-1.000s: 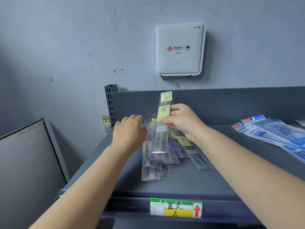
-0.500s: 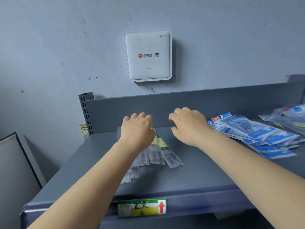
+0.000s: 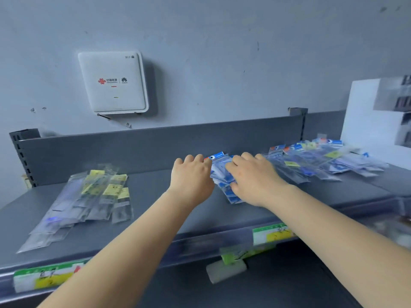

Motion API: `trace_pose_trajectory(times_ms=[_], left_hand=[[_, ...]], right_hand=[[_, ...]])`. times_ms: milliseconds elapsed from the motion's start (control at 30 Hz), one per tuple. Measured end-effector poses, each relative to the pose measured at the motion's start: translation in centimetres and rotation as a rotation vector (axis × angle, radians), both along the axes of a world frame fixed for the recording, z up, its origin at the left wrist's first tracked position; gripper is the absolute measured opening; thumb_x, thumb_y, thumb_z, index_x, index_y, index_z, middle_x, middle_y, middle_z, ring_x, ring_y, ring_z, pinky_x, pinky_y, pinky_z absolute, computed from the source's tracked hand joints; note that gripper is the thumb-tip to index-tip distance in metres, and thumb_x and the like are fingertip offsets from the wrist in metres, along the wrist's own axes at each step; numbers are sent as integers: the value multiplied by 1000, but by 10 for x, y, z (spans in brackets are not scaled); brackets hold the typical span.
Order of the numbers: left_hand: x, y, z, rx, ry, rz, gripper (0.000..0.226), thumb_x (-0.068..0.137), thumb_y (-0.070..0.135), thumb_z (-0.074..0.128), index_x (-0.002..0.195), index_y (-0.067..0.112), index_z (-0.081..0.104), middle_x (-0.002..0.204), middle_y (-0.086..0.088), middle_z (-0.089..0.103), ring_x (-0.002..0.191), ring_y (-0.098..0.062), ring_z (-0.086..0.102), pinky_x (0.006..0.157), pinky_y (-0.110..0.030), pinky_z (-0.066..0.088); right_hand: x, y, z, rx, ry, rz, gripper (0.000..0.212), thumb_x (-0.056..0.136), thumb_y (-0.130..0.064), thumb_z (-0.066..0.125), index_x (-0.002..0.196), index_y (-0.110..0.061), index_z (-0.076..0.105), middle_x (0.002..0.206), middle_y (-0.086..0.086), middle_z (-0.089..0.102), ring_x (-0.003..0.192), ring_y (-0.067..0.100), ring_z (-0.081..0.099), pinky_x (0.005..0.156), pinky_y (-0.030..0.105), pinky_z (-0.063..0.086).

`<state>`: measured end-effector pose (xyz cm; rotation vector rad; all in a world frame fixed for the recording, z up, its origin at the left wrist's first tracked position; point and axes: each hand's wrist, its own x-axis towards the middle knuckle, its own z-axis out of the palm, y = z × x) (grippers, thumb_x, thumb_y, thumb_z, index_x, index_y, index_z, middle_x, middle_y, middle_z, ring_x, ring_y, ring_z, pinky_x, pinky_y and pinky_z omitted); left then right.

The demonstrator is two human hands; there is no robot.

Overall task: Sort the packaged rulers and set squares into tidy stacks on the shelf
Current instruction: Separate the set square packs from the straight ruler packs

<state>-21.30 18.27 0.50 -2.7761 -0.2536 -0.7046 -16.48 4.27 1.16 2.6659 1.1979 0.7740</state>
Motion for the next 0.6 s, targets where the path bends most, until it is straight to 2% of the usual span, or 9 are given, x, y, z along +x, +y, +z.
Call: trace_pose_trajectory(times_ms=[300,600], left_hand=[[53,-108,-6,-21,3,-118,41,92,30,43,131,17,41,123,0,48,114,-24,45,92,-33,33],[116,-172,-4,-39,72,-220,37,91,31,44,126,17,45,121,-1,50,114,-24,45,89,-33,33]], right_hand=[[36,-107,-8,15,46,-92,42,95,-33,41,134,-17,37,134,3,42,125,25,36,99,39,30],[85,-182,-16,73,103,-240,45,95,-37,40,136,-20,37,135,1,41,128,23,34,102,38,27]])
